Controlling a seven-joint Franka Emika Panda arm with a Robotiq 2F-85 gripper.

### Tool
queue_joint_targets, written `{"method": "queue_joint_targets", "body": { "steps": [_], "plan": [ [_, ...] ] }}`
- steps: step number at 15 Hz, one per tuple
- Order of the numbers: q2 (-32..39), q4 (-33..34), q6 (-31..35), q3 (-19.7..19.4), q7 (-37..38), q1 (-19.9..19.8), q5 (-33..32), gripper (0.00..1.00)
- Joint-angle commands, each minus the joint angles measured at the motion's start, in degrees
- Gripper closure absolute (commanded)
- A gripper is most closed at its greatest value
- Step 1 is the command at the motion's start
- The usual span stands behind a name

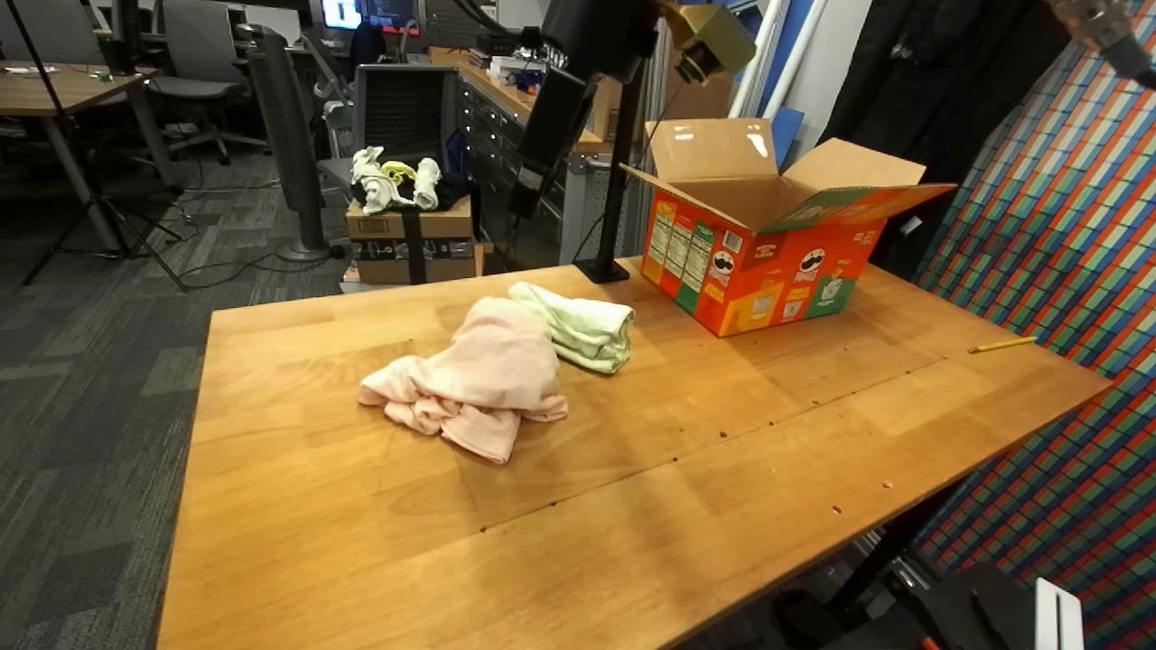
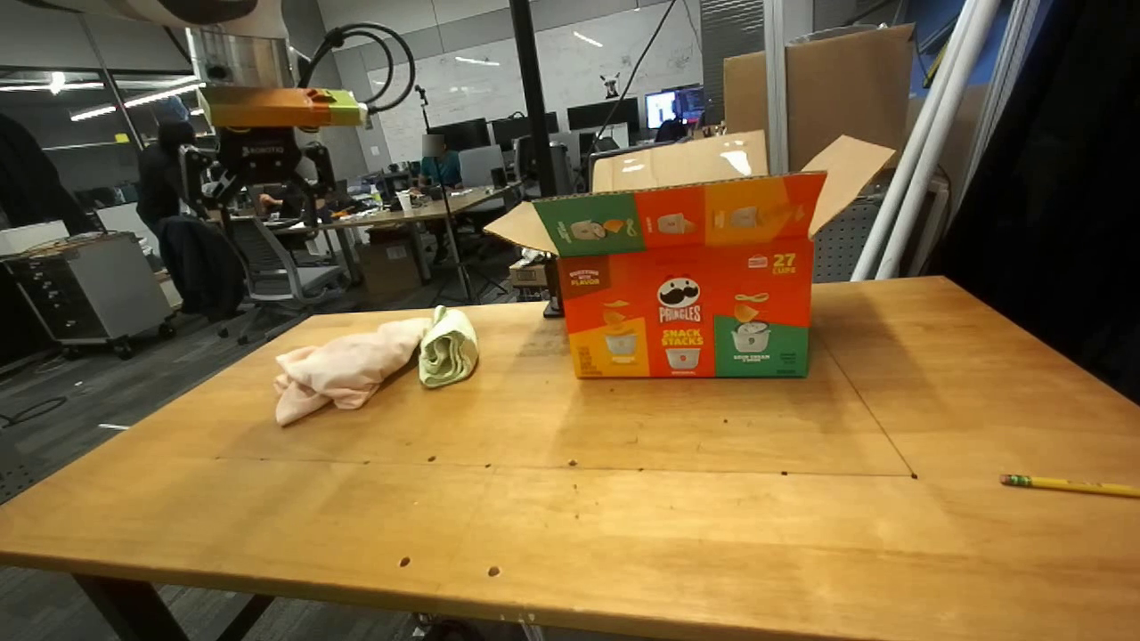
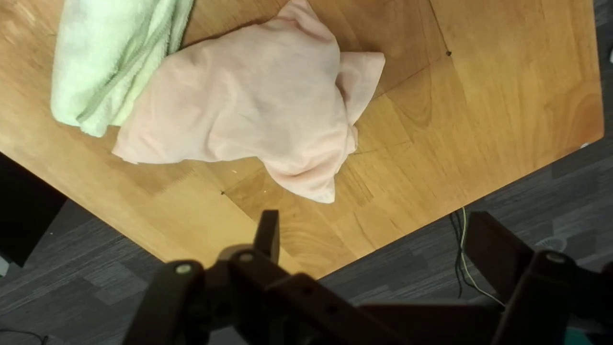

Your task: Pick up the clothes from the table and put them in the box.

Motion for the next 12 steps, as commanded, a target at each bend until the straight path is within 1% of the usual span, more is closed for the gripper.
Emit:
{"method": "queue_joint_targets", "body": {
  "steps": [1, 7, 10, 12],
  "plan": [
    [3.45, 1.2, 1.31, 2.22, -2.87, -0.03, 1.38, 0.0],
    [8.87, 0.21, 4.22, 5.9, -3.08, -0.32, -0.4, 0.0],
    [11.36, -0.07, 8.42, 6.99, -2.38, -0.68, -1.32, 0.0],
    [13.01, -0.13, 11.52, 7.16, -0.12, -1.18, 0.24, 0.0]
  ]
}}
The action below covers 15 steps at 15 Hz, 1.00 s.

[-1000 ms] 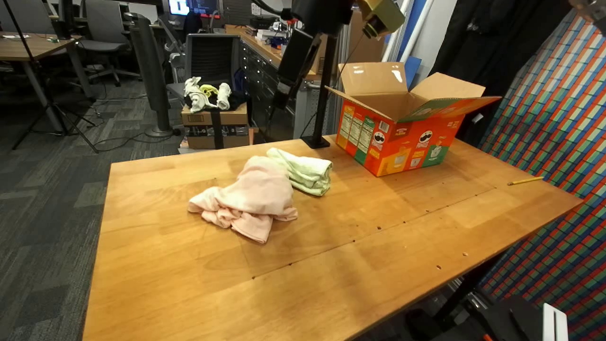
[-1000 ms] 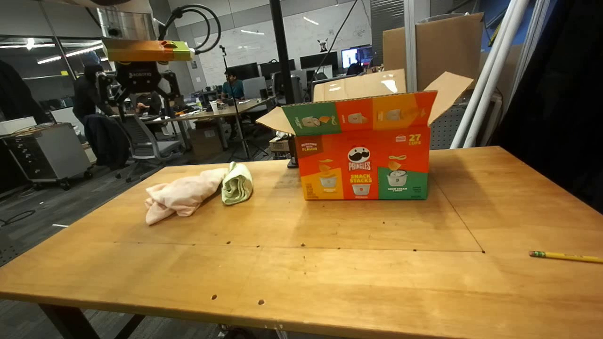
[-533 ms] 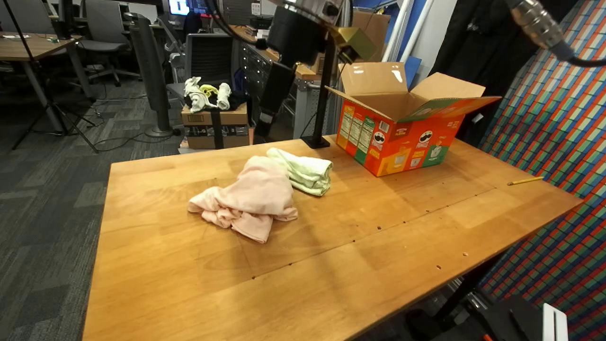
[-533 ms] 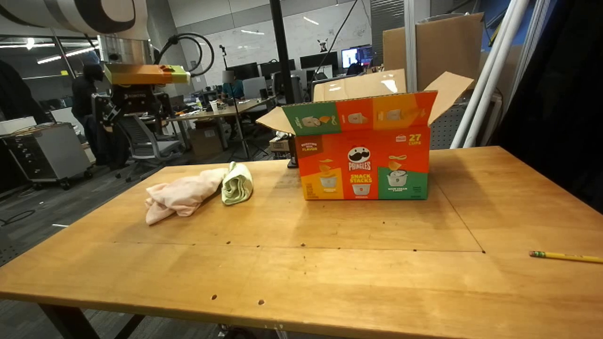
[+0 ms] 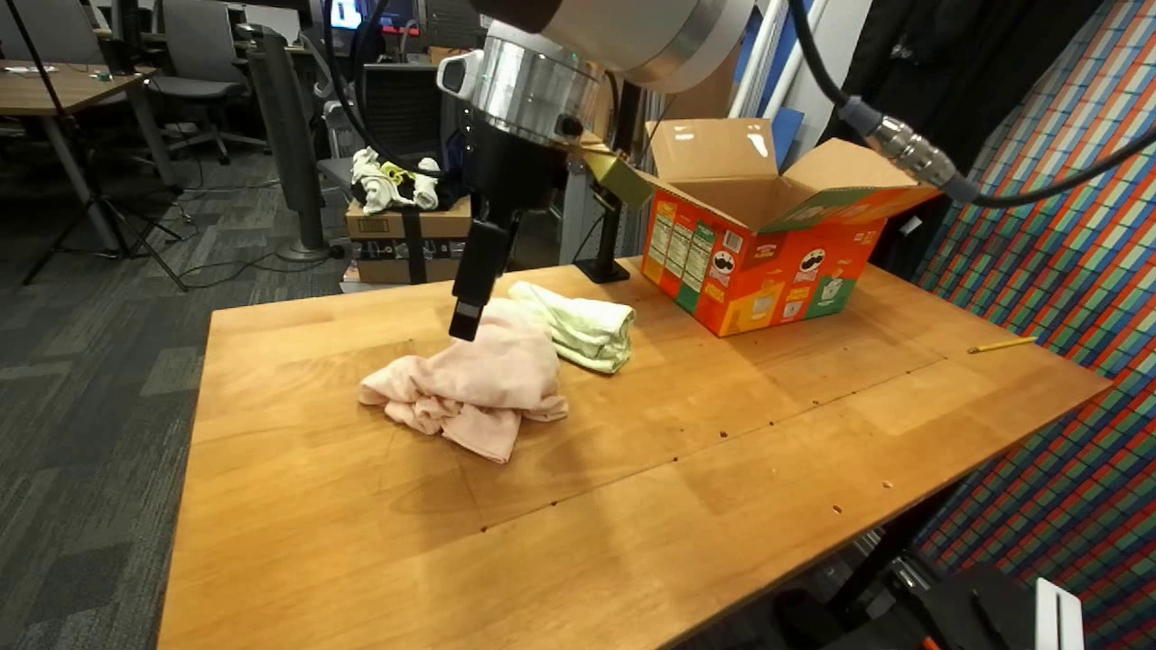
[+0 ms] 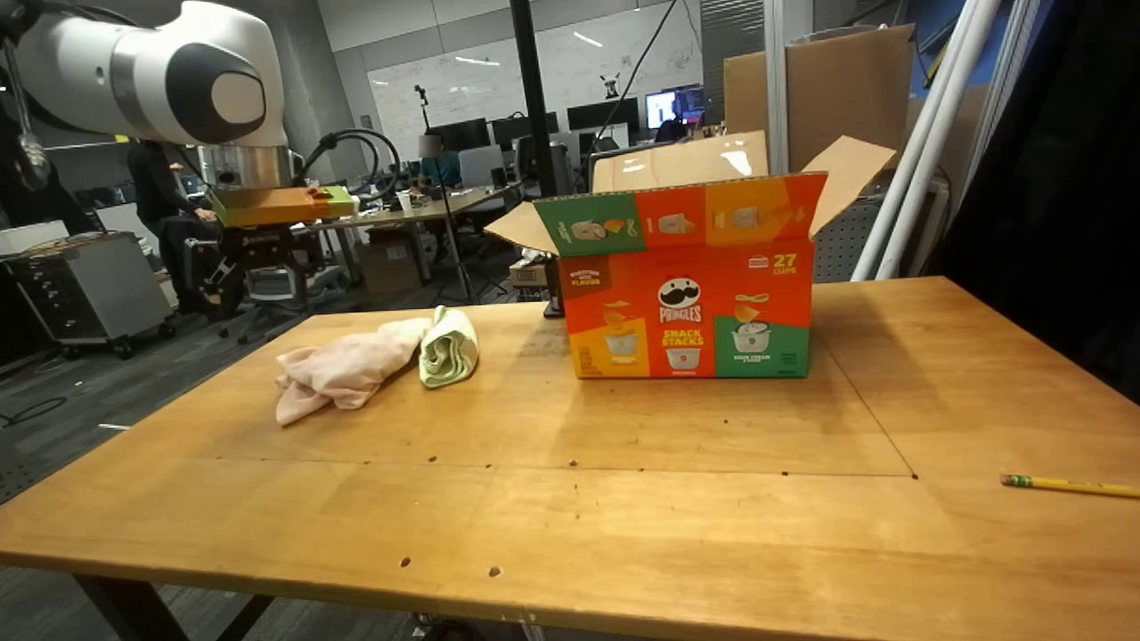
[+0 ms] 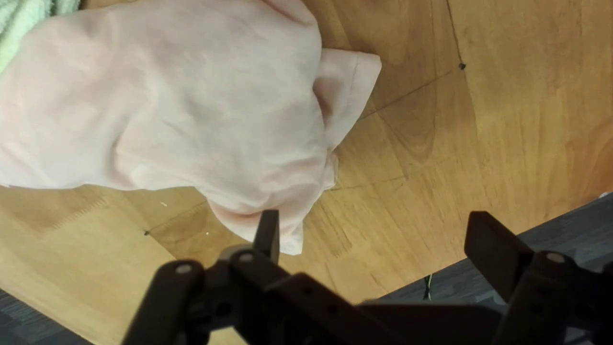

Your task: Pick up the clothes from the table and put them in the box.

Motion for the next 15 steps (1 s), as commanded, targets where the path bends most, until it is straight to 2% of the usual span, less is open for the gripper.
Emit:
{"method": "queue_joint_targets", "body": {
  "steps": [1, 6, 10, 15],
  "plan": [
    [2.13, 0.09, 5.65, 0.97, 2.69, -1.4, 0.87, 0.0],
    [4.02, -1.15, 12.39, 1.05, 5.57, -2.66, -0.74, 0.0],
    [5.03, -2.25, 14.14, 1.08, 5.87, -3.66, -1.81, 0.0],
    [5.33, -4.33, 13.4, 0.29, 9.45, -4.12, -11.0, 0.0]
  ]
}}
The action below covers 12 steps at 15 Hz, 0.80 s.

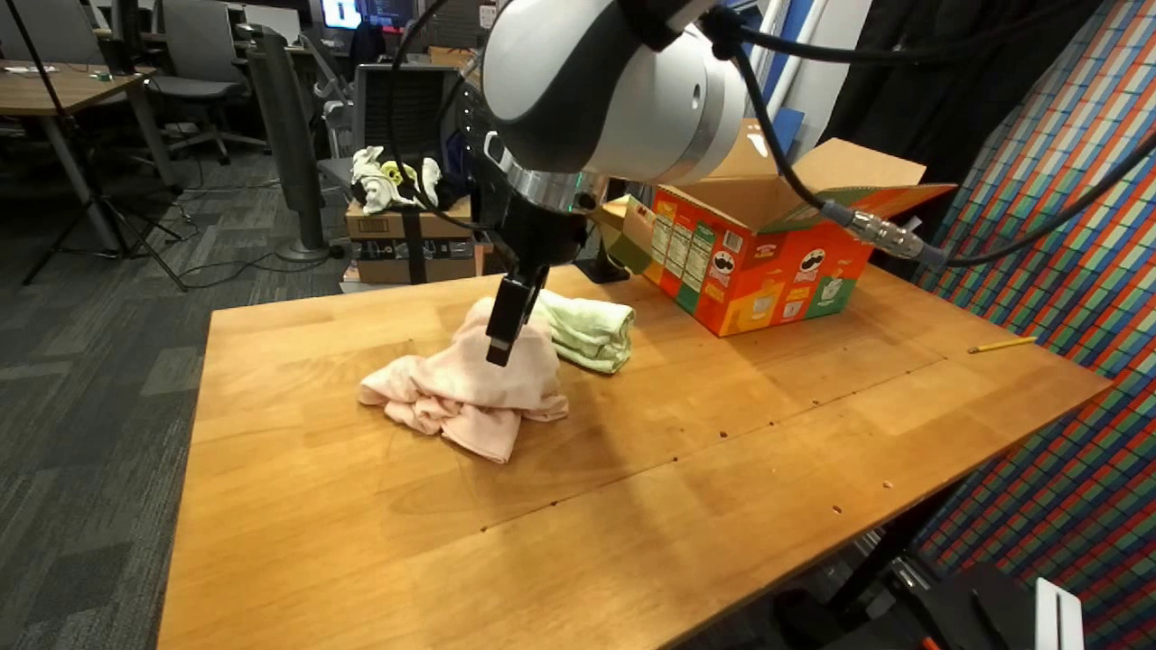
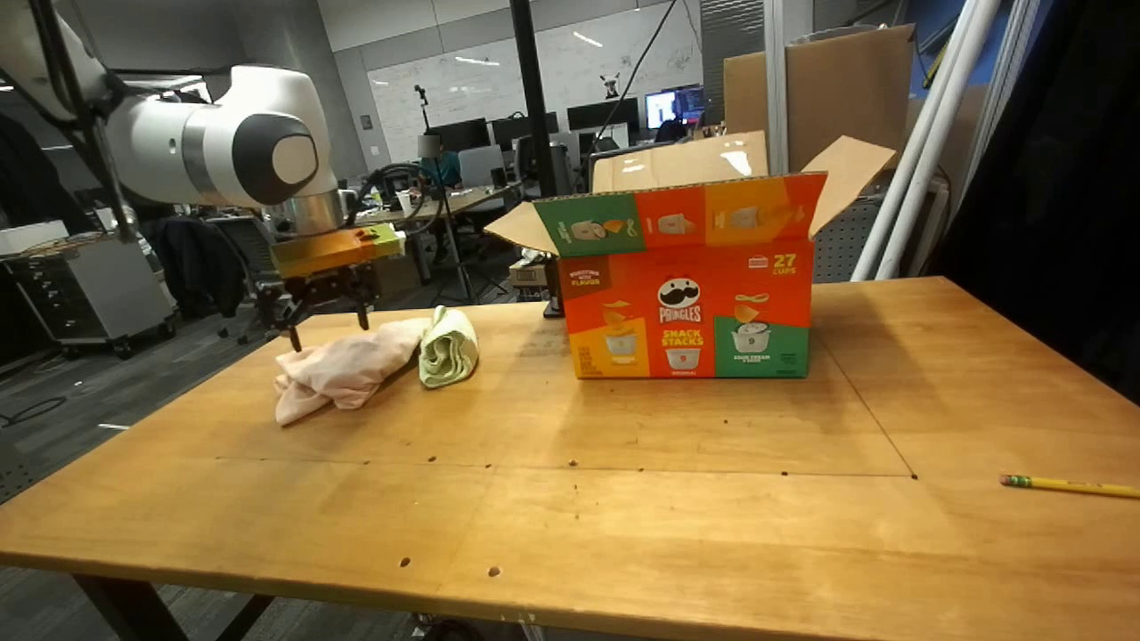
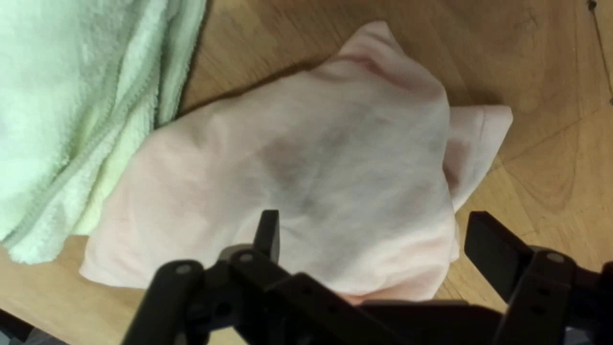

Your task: Pick up the clothes from the table and put them in the box.

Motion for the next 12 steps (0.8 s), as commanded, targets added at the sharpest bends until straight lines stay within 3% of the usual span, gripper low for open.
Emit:
{"method": "queue_joint_targets", "body": {
  "steps": [1, 7, 12],
  "plan": [
    [-0.32, -1.29, 0.77, 0.31, 3.15, -0.82, -5.93, 0.0],
    [-0.17, -2.53, 0.48, 0.5, 5.15, -1.43, -9.95, 0.0],
    [0.48, -3.97, 1.16, 0.72, 4.7, -1.88, -9.02, 0.0]
  ]
}}
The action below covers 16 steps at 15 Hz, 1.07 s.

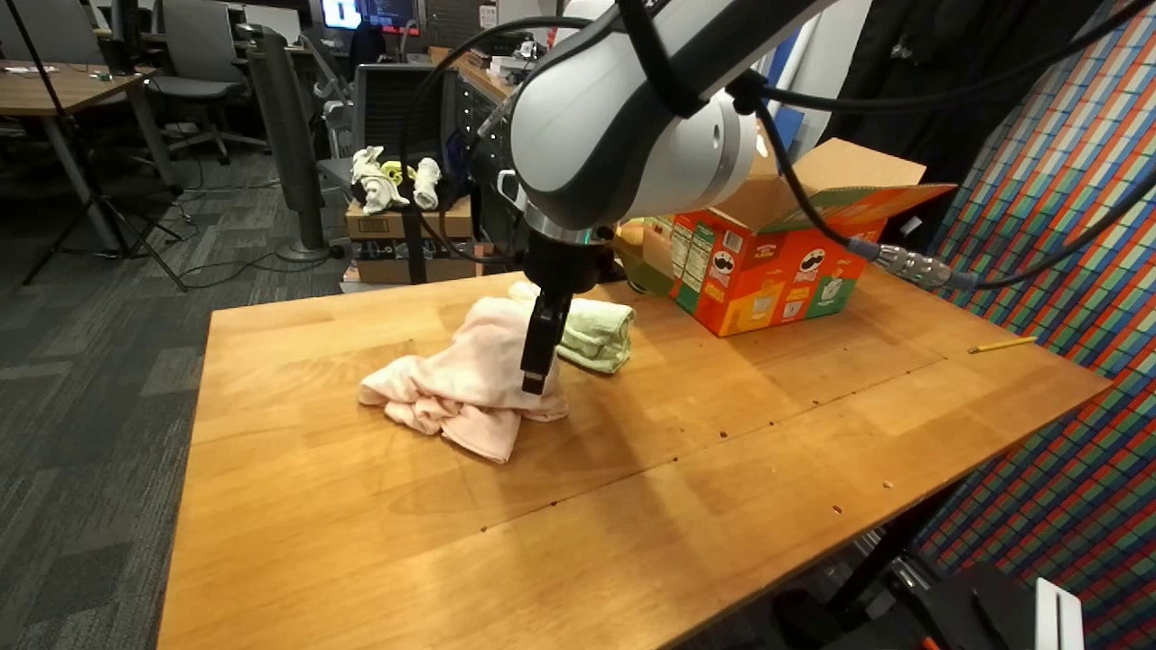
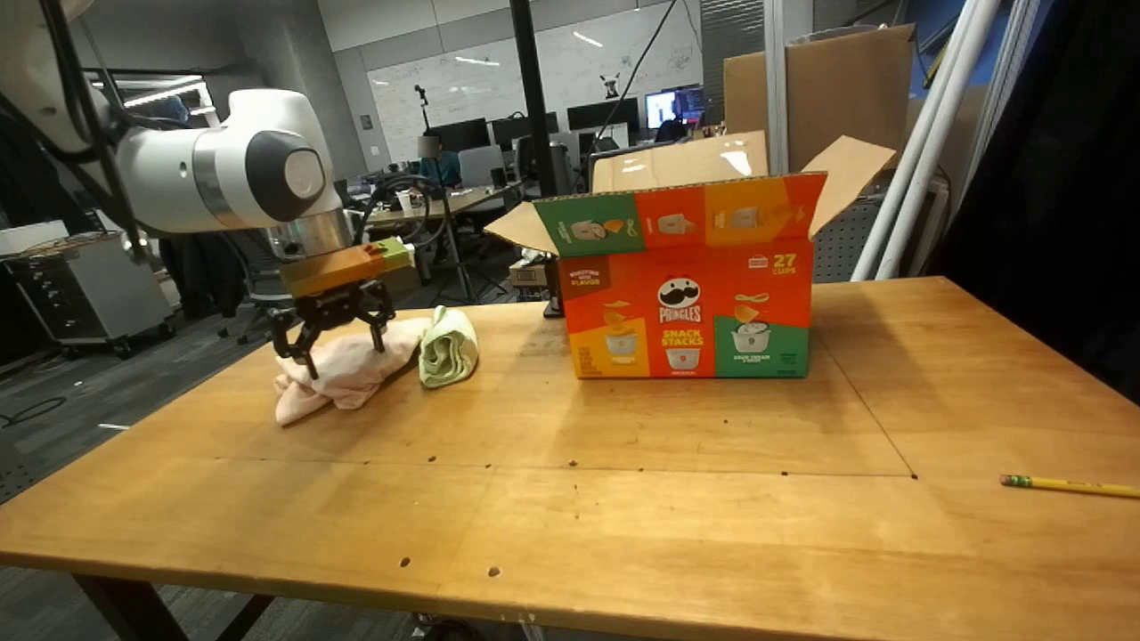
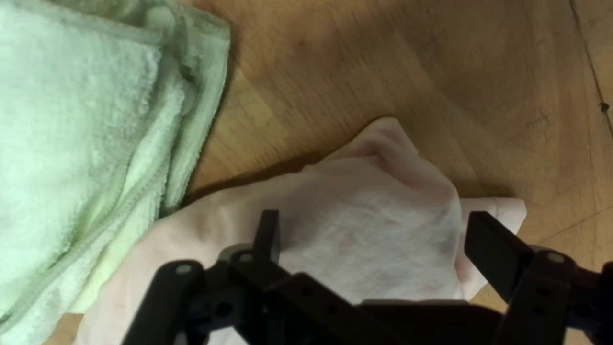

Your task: Pick up the clothes from the table and put them in the box.

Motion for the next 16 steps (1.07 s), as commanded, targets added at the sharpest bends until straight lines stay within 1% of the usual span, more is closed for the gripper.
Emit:
{"method": "queue_joint_targets", "body": {
  "steps": [1, 6, 8, 10, 11, 13, 16],
  "plan": [
    [0.56, -0.97, 1.44, 0.73, 1.09, -0.98, -0.52, 0.0],
    [2.13, -1.24, 1.71, 0.87, 2.33, -0.99, -0.89, 0.0],
    [2.49, -0.89, 1.72, 1.14, 3.02, -0.91, -0.62, 0.27],
    [2.56, -0.69, 1.89, 1.31, 3.68, -0.89, -0.65, 0.42],
    [2.51, -0.63, 1.93, 1.39, 4.0, -0.87, -0.73, 0.51],
    [2.18, -0.6, 1.74, 1.41, 4.81, -0.83, -1.04, 0.64],
    [1.37, -0.51, 0.85, 1.49, 5.7, -1.04, -0.59, 0.89]
  ]
}}
